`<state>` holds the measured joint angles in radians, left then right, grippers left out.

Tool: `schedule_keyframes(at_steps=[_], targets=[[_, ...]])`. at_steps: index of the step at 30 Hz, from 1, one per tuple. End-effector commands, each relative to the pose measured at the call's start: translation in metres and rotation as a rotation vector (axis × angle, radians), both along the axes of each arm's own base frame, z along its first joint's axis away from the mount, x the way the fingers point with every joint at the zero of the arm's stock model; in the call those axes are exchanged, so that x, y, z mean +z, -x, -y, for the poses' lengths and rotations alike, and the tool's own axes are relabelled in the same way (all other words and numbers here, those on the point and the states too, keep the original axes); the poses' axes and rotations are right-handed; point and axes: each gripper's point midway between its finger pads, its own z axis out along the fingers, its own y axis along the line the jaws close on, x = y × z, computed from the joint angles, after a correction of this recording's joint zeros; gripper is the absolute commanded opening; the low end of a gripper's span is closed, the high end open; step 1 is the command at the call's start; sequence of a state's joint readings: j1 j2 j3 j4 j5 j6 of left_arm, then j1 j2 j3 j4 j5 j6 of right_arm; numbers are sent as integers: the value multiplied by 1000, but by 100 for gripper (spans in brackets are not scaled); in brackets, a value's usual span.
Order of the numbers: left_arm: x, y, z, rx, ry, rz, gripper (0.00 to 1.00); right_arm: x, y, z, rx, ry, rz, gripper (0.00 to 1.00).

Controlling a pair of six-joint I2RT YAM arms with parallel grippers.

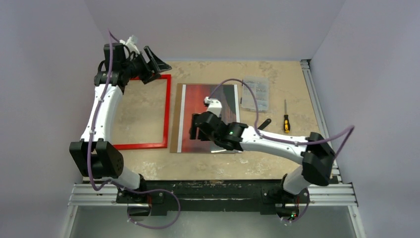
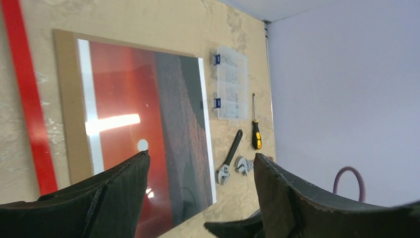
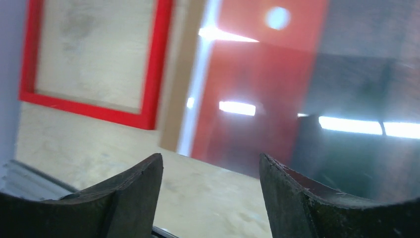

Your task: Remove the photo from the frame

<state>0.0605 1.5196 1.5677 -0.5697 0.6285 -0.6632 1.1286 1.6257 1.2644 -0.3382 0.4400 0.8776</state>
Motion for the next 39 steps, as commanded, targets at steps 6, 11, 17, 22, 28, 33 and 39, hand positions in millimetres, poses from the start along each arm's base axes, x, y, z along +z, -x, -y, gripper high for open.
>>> schedule_keyframes(at_steps=[6,11,17,22,28,33,39], targets=[[-43,29,137,-368,89,-103,73,-67,34,155,-209,62,-135,76],[-80,56,193,-509,52,-190,73,-88,54,182,-208,-97,-178,75],[-121,84,236,-632,4,-298,73,-98,53,208,-243,-205,-194,72],[-134,92,246,-662,-44,-318,73,-114,48,203,-200,-300,-250,69],[-133,95,248,-674,-55,-311,73,-127,45,199,-190,-311,-300,42],[-129,95,247,-677,-65,-303,74,-132,45,205,-213,-295,-299,38],[-128,95,247,-679,-65,-300,74,-128,41,212,-246,-273,-275,38]])
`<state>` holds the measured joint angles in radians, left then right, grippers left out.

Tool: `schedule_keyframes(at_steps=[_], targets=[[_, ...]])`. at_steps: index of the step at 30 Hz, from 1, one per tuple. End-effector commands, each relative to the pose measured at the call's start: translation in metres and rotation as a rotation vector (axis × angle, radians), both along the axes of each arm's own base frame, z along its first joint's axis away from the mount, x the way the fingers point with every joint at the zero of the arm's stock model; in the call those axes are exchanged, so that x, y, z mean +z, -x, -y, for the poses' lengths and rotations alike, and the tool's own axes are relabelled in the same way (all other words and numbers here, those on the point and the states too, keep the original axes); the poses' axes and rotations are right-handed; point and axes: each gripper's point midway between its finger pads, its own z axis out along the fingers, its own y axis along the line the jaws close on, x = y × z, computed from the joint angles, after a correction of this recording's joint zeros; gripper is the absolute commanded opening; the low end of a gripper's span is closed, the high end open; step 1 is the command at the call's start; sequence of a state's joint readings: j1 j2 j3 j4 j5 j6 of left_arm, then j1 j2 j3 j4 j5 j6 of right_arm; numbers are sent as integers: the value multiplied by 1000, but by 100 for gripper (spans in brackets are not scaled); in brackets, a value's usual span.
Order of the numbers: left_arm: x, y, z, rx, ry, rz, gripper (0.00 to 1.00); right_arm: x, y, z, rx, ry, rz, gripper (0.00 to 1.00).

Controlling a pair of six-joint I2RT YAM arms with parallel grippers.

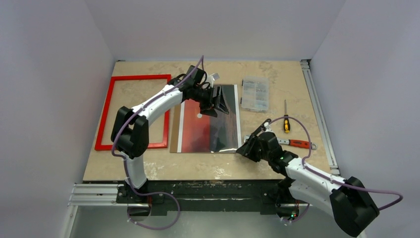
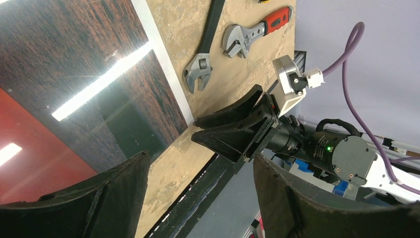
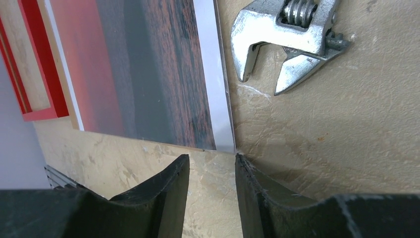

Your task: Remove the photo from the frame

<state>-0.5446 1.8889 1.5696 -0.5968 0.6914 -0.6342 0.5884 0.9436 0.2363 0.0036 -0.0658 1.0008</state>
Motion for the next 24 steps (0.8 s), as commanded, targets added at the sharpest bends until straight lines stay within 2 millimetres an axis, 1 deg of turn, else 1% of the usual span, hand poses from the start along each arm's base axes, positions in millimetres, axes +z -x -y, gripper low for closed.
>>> schedule_keyframes(at_steps=[1,4,9,13,14,24], targets=[[23,-4,4,-20,32,71,74,2,-4,9,-21,38,27,38],[24,-4,3,-17,29,79,74,5,-6,10,-27,47,37,38],[24,-3,4,-21,30,78,74,13,-11,1,-5,17,52,37],[24,-3,4,-22,28,80,74,16,-11,-2,6,4,60,35],[23,-3,4,-20,27,79,74,22,-15,-4,4,-11,84,35],[22,-3,5,-23,23,79,74,33,-18,-6,16,-41,147,34]])
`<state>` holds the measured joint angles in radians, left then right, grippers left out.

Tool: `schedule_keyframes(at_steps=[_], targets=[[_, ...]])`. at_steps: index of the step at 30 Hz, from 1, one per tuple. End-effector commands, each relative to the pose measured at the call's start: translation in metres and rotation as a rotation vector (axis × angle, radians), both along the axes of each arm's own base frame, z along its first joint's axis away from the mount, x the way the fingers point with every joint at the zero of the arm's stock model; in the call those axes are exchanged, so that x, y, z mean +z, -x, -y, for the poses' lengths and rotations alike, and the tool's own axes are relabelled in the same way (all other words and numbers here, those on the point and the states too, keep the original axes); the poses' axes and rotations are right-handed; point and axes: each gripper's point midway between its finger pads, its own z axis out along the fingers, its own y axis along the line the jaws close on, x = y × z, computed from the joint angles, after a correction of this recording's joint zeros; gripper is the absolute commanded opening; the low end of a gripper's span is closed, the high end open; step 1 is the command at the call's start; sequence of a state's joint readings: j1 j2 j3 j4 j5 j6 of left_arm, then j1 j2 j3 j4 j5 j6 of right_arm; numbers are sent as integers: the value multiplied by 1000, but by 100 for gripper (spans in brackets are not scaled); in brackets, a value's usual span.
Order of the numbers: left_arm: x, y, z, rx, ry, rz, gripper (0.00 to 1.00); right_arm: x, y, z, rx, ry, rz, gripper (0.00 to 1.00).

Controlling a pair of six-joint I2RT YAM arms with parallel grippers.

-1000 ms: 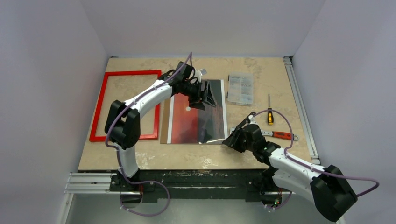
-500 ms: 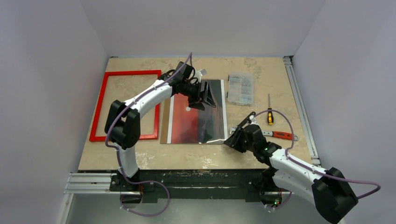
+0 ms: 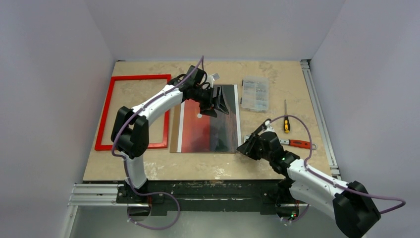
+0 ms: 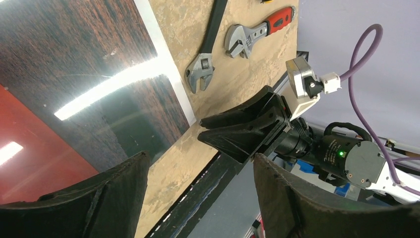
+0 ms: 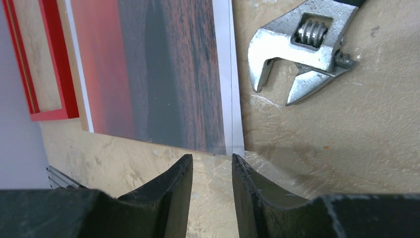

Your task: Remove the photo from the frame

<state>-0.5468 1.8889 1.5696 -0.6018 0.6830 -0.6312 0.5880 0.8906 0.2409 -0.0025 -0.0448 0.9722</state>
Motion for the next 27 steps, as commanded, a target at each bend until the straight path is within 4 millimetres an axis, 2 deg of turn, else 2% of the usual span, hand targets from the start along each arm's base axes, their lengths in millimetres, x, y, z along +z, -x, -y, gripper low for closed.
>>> schedule_keyframes(at_steps=[1,7,10,13,16,19,22,23,27], targets=[[23,-3,5,-25,30,80,74,22,-12,-8,15,-43,85,34],[22,-4,2,-25,-2,103,74,24,-11,-13,24,-77,83,29],[24,-2,1,-29,-18,123,74,26,-11,-20,45,-107,77,19],[32,-1,-4,-31,-43,167,74,25,-10,-24,61,-118,67,17],[40,4,-11,-33,-113,252,74,22,-9,-24,60,-120,56,10],[32,17,-22,-17,-181,309,72,21,-9,-25,60,-127,55,6],[13,39,-29,13,-172,327,71,23,-8,-25,66,-130,59,4],[15,47,-31,25,-159,371,71,23,-8,-24,65,-130,63,2],[-12,64,-43,43,-271,567,74,28,-9,-22,53,-134,82,0]])
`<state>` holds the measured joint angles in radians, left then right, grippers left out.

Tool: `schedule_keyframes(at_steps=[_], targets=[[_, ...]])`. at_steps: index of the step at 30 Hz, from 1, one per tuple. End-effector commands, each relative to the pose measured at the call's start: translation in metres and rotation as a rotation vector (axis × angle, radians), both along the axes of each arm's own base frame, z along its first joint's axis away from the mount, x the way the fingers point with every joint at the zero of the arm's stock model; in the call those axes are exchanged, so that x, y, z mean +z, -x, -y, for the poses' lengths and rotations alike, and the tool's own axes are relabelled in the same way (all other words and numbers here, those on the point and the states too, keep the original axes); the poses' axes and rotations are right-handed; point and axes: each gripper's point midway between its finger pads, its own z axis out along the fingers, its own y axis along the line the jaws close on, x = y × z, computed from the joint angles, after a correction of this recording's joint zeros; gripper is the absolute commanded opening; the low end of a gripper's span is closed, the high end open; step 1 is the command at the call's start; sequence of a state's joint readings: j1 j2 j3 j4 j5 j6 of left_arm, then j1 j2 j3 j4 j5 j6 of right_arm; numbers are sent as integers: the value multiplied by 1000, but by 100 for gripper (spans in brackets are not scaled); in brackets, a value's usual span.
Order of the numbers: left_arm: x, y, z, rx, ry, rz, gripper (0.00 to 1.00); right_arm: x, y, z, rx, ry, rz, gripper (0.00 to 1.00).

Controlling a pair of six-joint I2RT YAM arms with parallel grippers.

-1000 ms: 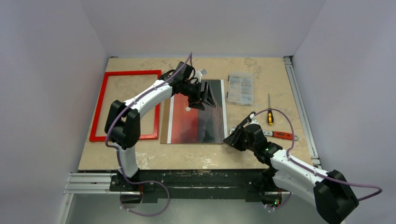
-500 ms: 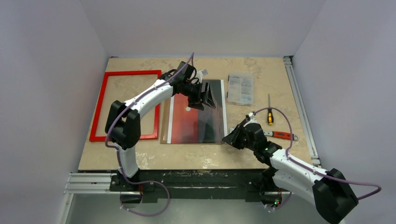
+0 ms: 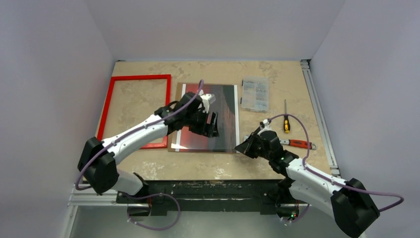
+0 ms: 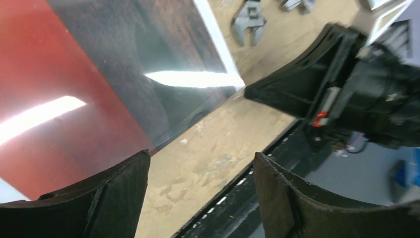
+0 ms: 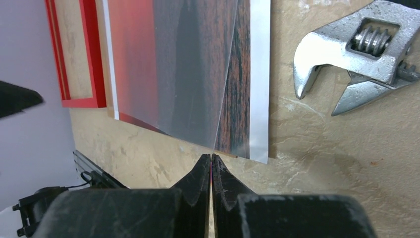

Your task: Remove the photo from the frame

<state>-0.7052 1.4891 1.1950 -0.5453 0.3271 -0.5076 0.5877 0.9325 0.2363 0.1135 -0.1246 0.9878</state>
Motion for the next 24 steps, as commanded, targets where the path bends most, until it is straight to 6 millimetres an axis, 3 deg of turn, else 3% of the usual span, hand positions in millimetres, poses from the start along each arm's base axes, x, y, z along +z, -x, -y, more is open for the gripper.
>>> schedule_keyframes(at_steps=[1,8,14,19,24], targets=[[-11,-6,-3,31,-98,323,77,18,-6,-3,-3,-48,59,0],[-22,18,31,-110,-164,744,84,25,-6,-2,-9,-52,68,0],[-26,26,63,-198,-383,1035,79,28,-5,0,-19,-54,70,0],[-34,34,85,-259,-498,1153,73,32,-4,-1,-17,-64,69,0],[-41,28,86,-258,-591,1207,64,33,-3,0,-19,-70,71,0]])
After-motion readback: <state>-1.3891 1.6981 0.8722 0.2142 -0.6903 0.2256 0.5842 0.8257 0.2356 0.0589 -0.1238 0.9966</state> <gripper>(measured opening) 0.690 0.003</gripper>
